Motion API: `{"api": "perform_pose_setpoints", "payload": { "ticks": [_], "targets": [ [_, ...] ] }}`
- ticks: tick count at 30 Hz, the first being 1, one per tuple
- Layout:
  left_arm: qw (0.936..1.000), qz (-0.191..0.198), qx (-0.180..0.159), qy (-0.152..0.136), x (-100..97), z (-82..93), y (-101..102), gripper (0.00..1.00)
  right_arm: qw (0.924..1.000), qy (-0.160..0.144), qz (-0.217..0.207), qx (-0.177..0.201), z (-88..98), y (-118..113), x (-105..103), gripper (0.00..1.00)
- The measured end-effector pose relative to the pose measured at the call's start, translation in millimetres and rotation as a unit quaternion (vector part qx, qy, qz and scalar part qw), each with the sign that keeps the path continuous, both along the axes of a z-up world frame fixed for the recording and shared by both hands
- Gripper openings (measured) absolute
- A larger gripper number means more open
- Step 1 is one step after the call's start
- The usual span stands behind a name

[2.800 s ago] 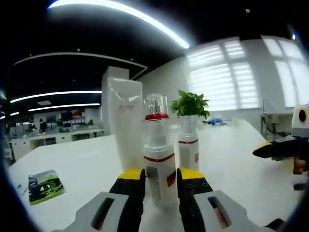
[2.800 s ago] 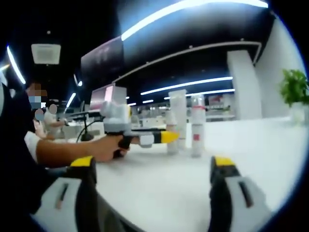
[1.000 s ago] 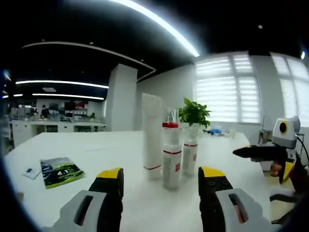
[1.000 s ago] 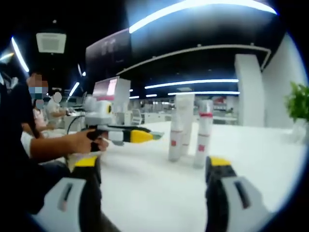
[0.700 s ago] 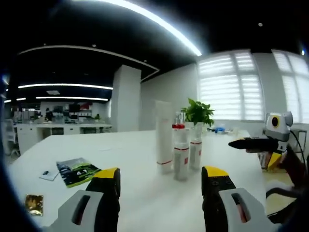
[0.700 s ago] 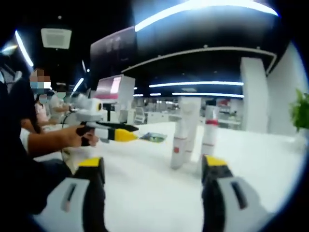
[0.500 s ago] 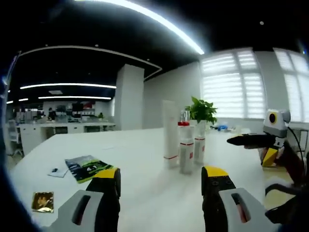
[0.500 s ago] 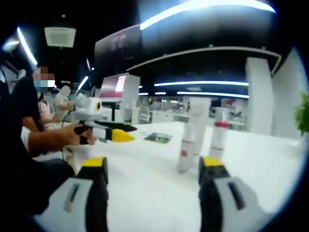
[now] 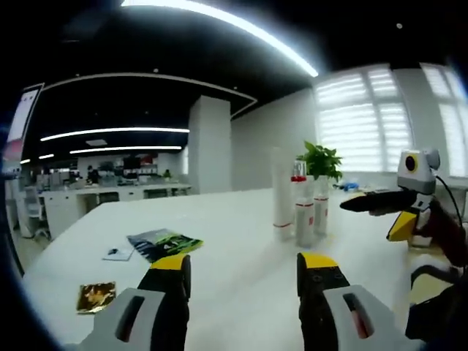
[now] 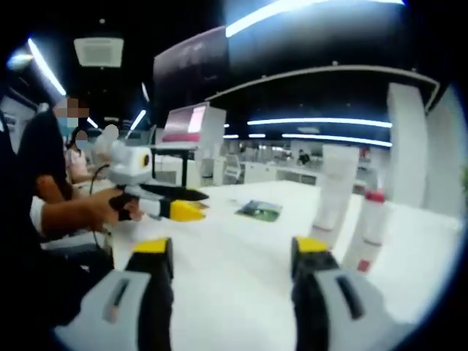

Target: Arrange the skincare products in the storage area until every visible bottle or jar stands upright without overlapping.

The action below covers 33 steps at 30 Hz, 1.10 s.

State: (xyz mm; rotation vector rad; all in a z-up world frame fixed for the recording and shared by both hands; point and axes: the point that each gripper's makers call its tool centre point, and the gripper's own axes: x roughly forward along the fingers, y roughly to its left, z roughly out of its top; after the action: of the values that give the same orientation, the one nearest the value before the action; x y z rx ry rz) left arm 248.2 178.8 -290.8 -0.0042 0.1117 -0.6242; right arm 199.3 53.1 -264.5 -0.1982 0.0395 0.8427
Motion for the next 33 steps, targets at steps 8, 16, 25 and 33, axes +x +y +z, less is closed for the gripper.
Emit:
{"api": "perform_pose_setpoints", "payload": {
  "ticks": [8,16,25,33],
  "targets": [
    [0.9997,0.020,0.016,-0.002,10.4,-0.5,30,0.51,0.9996,0.020,-0.005,-0.017,-11.8,29,22,0.61],
    [0.9991,0.030,0.030,-0.001,23.3,1.0,49,0.50,0.9990,0.037,-0.019,-0.016,-17.0,46,50,0.60],
    [0.9984,0.041,0.036,0.016,45.4,0.7,62,0.43,0.9983,0.022,-0.032,-0.043,-9.4,71,80,0.54],
    [0.9976,0.043,0.042,0.034,65.6,-7.6,70,0.38,0.9972,0.047,-0.044,-0.039,-20.3,82,112,0.49]
  ]
}}
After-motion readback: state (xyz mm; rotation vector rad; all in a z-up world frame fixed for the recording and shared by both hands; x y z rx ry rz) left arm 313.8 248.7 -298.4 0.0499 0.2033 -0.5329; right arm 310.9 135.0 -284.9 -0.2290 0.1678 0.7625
